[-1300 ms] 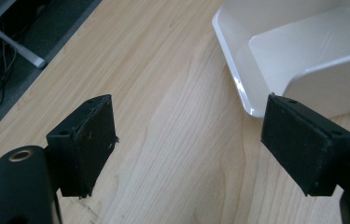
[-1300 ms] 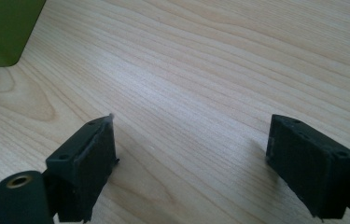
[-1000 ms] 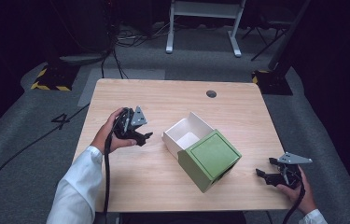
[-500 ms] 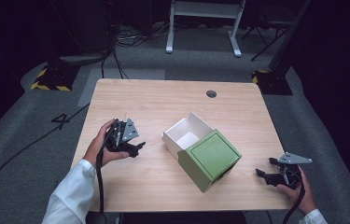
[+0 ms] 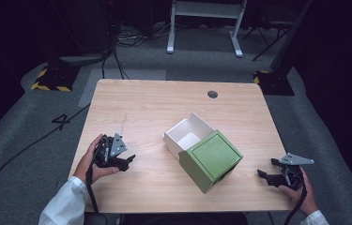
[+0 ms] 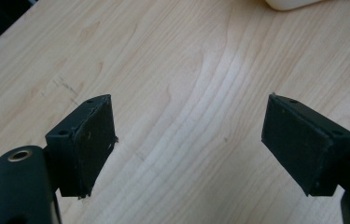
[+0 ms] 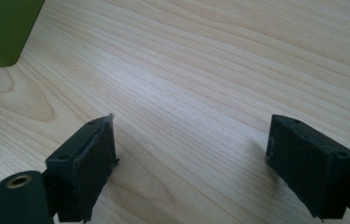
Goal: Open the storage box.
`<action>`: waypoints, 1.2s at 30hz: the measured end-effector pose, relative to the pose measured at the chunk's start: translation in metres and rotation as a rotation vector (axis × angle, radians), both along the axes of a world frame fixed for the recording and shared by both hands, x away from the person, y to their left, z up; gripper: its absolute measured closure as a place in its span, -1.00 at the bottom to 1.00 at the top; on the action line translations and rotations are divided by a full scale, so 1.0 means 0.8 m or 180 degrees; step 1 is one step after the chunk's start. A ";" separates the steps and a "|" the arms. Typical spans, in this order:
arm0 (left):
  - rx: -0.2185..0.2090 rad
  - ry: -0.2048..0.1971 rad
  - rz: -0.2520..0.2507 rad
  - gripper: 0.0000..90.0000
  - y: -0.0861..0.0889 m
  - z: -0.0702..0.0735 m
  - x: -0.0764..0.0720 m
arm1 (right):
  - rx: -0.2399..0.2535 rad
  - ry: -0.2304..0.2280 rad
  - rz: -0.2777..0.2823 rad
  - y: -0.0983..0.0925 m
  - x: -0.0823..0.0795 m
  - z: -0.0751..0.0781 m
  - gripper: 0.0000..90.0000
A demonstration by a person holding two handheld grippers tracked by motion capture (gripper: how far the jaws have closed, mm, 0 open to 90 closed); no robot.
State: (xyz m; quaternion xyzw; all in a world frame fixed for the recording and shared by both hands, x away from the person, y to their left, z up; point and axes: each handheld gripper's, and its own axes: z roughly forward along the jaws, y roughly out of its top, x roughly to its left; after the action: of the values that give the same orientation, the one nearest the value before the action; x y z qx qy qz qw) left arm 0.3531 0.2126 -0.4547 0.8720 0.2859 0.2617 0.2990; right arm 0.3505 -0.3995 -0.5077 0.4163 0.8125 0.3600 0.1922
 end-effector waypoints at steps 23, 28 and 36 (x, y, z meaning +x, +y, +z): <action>-0.0430 0.0381 0.0341 -0.60 0.054 -0.056 -0.015 | 0.0001 0.0002 -0.0009 0.000 -0.001 0.000 -0.65; -0.0519 0.0373 0.0479 -0.60 0.059 -0.064 -0.020 | -0.0002 -0.0002 0.0008 0.000 -0.001 0.000 -0.65; -0.0706 0.0617 0.0628 -0.61 0.067 -0.066 -0.019 | -0.0010 -0.0014 0.0023 0.000 -0.002 0.000 -0.65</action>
State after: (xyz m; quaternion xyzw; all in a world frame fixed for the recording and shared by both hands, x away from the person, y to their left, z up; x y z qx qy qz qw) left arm 0.3379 0.2661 -0.5073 0.8225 0.4246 0.1713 0.3373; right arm 0.3492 -0.3992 -0.5076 0.4123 0.8142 0.3603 0.1933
